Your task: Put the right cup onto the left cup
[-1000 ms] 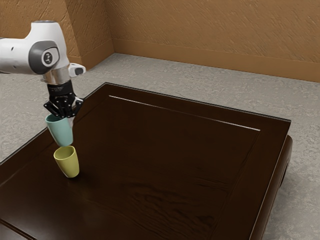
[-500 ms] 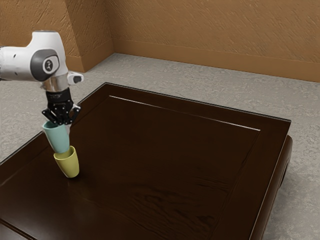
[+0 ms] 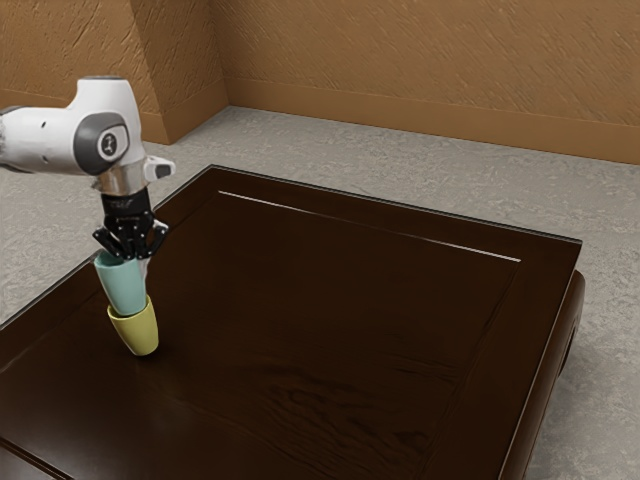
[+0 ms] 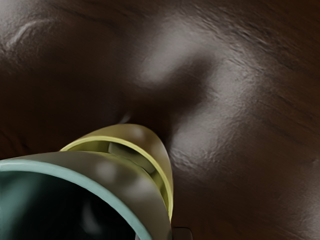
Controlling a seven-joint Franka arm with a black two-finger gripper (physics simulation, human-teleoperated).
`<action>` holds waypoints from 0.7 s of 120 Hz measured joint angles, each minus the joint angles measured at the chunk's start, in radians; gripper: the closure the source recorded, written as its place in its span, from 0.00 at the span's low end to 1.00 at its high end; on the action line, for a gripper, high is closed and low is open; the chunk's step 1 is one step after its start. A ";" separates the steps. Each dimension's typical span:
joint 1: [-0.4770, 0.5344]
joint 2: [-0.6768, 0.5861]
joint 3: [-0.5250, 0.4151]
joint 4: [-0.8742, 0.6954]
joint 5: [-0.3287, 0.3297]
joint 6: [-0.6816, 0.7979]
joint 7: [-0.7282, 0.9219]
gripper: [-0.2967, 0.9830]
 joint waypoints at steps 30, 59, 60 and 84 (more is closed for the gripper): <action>-0.002 0.024 0.000 -0.005 -0.004 0.019 0.003 0.63; -0.002 -0.046 0.001 0.002 -0.008 0.021 0.016 0.36; -0.003 -0.049 0.001 0.004 -0.009 0.020 0.016 0.35; -0.130 -0.103 0.012 0.211 -0.008 -0.113 0.049 0.28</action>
